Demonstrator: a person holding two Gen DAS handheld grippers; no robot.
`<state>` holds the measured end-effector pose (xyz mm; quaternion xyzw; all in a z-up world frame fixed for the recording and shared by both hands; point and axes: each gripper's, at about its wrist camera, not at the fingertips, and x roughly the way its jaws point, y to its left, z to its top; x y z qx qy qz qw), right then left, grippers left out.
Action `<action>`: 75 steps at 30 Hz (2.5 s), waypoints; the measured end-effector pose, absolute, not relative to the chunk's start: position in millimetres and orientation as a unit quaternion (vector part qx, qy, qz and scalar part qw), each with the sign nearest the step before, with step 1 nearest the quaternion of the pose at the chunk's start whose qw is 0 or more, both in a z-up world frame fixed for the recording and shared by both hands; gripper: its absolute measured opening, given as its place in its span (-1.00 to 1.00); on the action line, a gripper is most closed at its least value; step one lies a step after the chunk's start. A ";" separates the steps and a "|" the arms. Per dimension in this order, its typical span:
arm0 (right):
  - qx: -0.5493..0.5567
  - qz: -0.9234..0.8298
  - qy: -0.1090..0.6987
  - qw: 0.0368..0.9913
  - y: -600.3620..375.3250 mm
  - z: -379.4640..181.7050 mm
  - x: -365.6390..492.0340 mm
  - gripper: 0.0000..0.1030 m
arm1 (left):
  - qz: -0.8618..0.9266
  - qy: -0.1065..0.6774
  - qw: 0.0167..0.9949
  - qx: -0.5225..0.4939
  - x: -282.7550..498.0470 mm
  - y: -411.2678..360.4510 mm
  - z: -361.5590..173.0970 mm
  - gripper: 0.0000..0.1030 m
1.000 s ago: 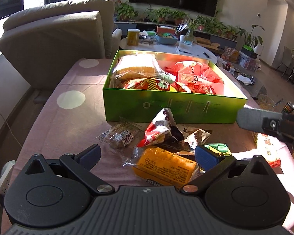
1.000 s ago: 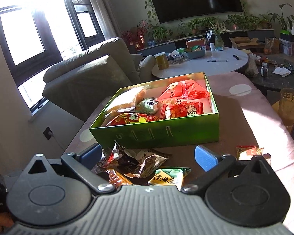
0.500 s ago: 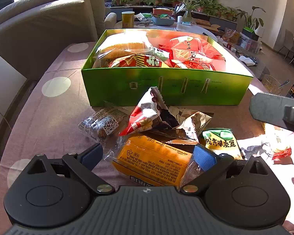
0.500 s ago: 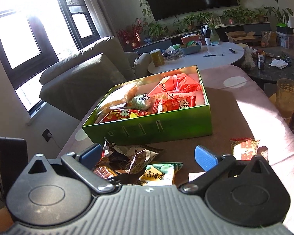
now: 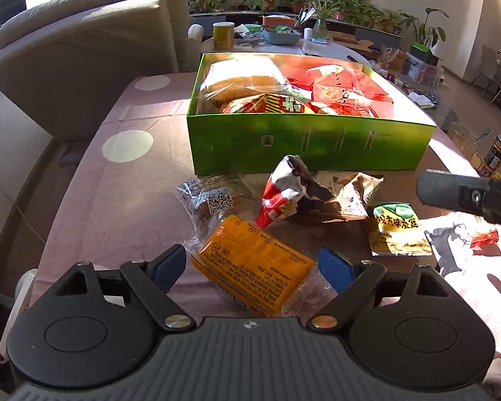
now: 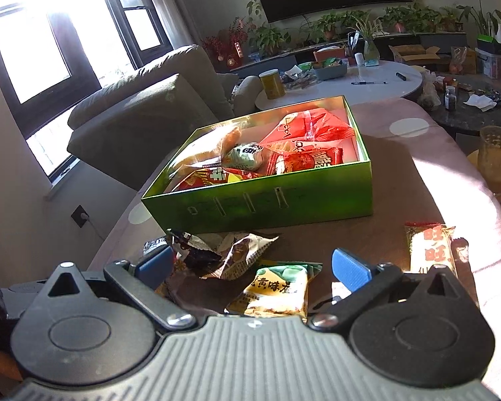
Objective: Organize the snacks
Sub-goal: 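Lower the left gripper onto the orange packet while the right gripper approaches the yellow packet, then grasp the orange packet with the left gripper while the right gripper grasps the yellow packet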
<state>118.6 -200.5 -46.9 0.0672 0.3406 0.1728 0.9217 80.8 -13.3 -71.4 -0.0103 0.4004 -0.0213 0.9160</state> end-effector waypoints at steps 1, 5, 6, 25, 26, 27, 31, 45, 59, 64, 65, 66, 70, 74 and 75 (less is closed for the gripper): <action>0.066 0.173 0.342 0.921 -199.8 -47.7 118.4 0.21 | -0.019 0.403 0.915 -0.013 82.4 -14.1 -72.5 0.67; 0.067 0.171 0.343 0.921 -200.3 -47.7 117.7 0.21 | -0.010 0.407 0.913 -0.011 90.3 -20.0 -79.1 0.68; 0.068 0.170 0.343 0.921 -200.9 -47.6 117.9 0.21 | -0.009 0.408 0.913 -0.009 91.7 -21.7 -80.9 0.68; 0.071 0.164 0.353 0.918 -201.0 -49.4 121.2 0.21 | -0.085 0.385 0.918 0.044 79.5 -15.5 -70.3 0.38; 0.070 0.165 0.356 0.917 -200.8 -49.8 121.7 0.21 | -0.084 0.382 0.919 0.050 78.5 -15.9 -69.3 0.38; 0.070 0.166 0.359 0.916 -200.7 -50.3 122.4 0.21 | -0.083 0.381 0.919 0.056 77.7 -16.3 -69.2 0.38; 0.056 0.175 0.373 0.910 -196.9 -53.8 123.9 0.20 | -0.080 0.391 0.914 0.069 81.2 -15.6 -74.1 0.39; 0.011 0.121 0.415 0.902 -191.2 -80.0 141.8 0.20 | -0.037 0.415 0.908 0.053 89.4 -18.5 -81.9 0.65; -0.032 0.115 0.407 0.906 -178.6 -88.5 141.9 -0.03 | -0.022 0.401 0.915 0.022 93.7 -5.3 -87.5 -0.12; -0.012 0.098 0.404 0.909 -193.1 -77.1 136.8 -0.05 | -0.024 0.389 0.921 0.012 86.0 -1.7 -80.6 -0.13; -0.009 0.095 0.401 0.911 -196.5 -73.5 135.3 -0.05 | -0.022 0.385 0.923 0.014 84.6 -1.6 -78.9 -0.13; -0.003 0.093 0.395 0.914 -200.1 -69.3 133.4 -0.05 | -0.021 0.381 0.924 0.014 83.0 -1.2 -76.8 -0.13; 0.030 0.099 0.363 0.926 -211.5 -50.3 127.4 -0.05 | -0.018 0.359 0.933 0.017 74.8 0.8 -64.2 -0.13; 0.054 0.118 0.336 0.933 -212.7 -37.6 125.9 -0.05 | -0.027 0.337 0.941 0.018 69.6 0.8 -46.9 -0.13; 0.056 0.123 0.333 0.933 -212.8 -34.7 127.3 -0.05 | -0.031 0.331 0.943 0.020 69.6 -0.4 -42.2 -0.13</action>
